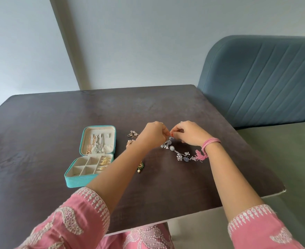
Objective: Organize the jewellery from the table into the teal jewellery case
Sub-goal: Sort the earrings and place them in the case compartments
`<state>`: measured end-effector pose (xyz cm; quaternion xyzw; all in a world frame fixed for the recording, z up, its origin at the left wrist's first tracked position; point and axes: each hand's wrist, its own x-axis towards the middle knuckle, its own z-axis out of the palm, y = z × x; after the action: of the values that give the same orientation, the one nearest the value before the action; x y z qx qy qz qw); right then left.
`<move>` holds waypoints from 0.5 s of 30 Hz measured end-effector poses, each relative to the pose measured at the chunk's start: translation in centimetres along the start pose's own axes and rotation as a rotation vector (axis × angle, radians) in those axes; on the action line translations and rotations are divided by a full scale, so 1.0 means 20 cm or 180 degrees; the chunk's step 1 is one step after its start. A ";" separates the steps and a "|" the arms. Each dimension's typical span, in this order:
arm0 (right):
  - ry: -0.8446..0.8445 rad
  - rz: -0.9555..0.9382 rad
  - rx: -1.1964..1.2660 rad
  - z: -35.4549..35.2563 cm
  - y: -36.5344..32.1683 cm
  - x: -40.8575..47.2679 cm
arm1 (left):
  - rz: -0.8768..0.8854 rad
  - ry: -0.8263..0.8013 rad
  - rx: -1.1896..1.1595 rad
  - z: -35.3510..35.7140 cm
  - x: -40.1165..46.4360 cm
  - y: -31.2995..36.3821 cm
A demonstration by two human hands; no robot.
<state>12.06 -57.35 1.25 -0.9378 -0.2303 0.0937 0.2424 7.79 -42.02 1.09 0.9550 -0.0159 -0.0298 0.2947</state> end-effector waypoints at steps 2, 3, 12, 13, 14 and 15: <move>-0.0041 -0.0004 -0.0087 -0.03 -0.01 -0.01 | 0.0046 0.0022 -0.0019 0.01 0.00 0.00; -0.0069 0.0004 -0.0120 -0.04 -0.02 -0.01 | 0.0061 0.0041 -0.0037 0.02 0.00 -0.01; 0.0063 0.0153 0.0623 -0.16 -0.05 -0.05 | 0.0066 0.0347 -0.1006 0.02 -0.03 0.03; 0.0089 0.0130 0.0672 -0.18 -0.05 -0.06 | 0.0075 0.0397 -0.1132 0.02 -0.03 0.03; 0.0112 0.0108 0.0676 -0.20 -0.06 -0.07 | 0.0091 0.0438 -0.1252 0.01 -0.04 0.04; 0.0130 0.0085 0.0663 -0.22 -0.07 -0.07 | 0.0109 0.0468 -0.1359 0.01 -0.05 0.04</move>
<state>11.44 -58.69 5.82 -0.9122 -0.2018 0.1013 0.3419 6.79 -42.76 1.53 0.8701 -0.0039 0.0422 0.4910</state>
